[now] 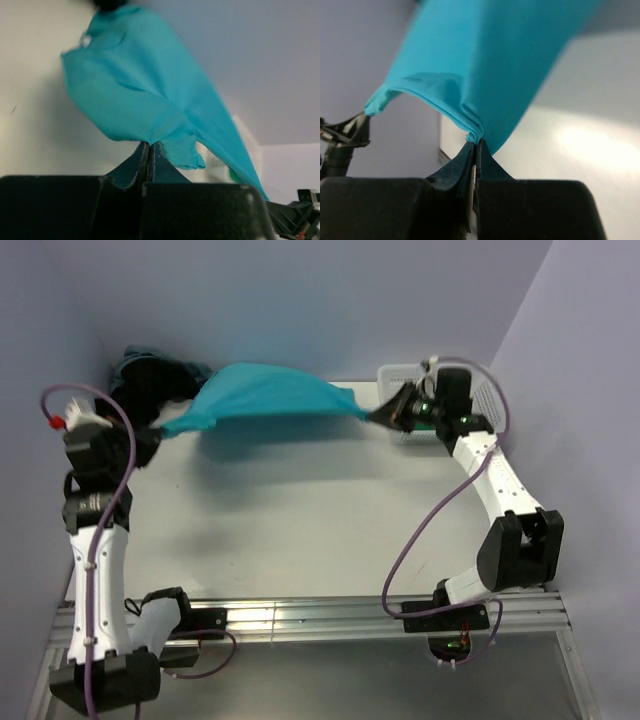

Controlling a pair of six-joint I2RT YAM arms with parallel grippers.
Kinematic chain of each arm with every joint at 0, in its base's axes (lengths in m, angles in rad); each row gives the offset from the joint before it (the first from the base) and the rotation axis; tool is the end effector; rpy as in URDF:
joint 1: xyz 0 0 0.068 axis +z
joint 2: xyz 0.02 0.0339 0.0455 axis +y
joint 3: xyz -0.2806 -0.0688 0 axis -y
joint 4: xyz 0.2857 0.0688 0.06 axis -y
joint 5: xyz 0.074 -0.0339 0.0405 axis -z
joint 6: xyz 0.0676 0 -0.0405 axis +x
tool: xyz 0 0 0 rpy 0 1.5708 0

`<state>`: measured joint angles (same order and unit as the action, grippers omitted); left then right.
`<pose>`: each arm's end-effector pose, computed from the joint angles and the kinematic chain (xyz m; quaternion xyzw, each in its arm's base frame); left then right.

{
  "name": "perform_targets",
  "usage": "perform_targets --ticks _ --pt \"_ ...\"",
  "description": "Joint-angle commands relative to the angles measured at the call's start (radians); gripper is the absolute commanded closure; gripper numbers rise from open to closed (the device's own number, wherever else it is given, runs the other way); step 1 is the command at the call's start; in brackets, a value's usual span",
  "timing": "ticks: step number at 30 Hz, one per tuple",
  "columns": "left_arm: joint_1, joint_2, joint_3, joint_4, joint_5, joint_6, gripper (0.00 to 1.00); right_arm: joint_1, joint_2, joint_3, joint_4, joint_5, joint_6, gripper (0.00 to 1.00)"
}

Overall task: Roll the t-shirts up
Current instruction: Flatten the tshirt

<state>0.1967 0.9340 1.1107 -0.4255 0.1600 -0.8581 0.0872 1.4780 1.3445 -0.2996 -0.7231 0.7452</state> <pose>0.2573 0.0403 0.4137 -0.3536 0.7046 -0.2584 0.5583 0.3929 0.0793 0.3620 0.0743 0.8073 0.4763 0.3403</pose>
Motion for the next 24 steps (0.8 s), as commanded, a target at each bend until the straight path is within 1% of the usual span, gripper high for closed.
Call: perform_targets --ticks 1,2,3,6,7,9,10,12,14,17,20,24 --pt "0.000 -0.185 -0.193 -0.061 0.035 0.046 1.00 -0.001 -0.126 -0.235 0.011 -0.010 -0.073 1.00" --pt "0.001 -0.216 -0.227 -0.080 0.048 0.057 1.00 0.000 -0.148 -0.339 0.007 -0.001 -0.087 1.00" --pt "0.000 -0.269 -0.280 -0.138 0.079 0.068 1.00 0.000 -0.189 -0.384 -0.018 0.007 -0.119 1.00" --pt "0.000 -0.342 -0.374 -0.249 0.105 0.102 1.00 0.000 -0.219 -0.516 -0.090 0.037 -0.188 1.00" --pt "0.001 -0.386 -0.397 -0.324 0.110 0.109 1.00 -0.001 -0.225 -0.539 -0.107 0.047 -0.202 1.00" --pt "0.000 -0.434 -0.469 -0.392 0.131 0.122 1.00 -0.001 -0.222 -0.597 -0.148 0.072 -0.233 1.00" --pt "0.000 -0.481 -0.489 -0.456 0.145 0.129 1.00 -0.001 -0.220 -0.613 -0.159 0.082 -0.239 1.00" --pt "0.000 -0.541 -0.511 -0.481 0.182 0.146 1.00 0.000 -0.213 -0.651 -0.197 0.097 -0.259 1.00" --pt "-0.005 -0.558 -0.499 -0.545 0.188 0.149 1.00 0.000 -0.206 -0.682 -0.226 0.120 -0.274 1.00" --pt "-0.003 -0.563 -0.502 -0.579 0.251 0.185 1.00 0.002 -0.217 -0.722 -0.272 0.165 -0.294 1.00" --pt "-0.005 -0.560 -0.514 -0.566 0.265 0.192 1.00 0.003 -0.240 -0.749 -0.289 0.168 -0.274 1.00" --pt "-0.005 -0.497 -0.514 -0.538 0.230 0.176 1.00 0.006 -0.286 -0.745 -0.325 0.206 -0.259 1.00"
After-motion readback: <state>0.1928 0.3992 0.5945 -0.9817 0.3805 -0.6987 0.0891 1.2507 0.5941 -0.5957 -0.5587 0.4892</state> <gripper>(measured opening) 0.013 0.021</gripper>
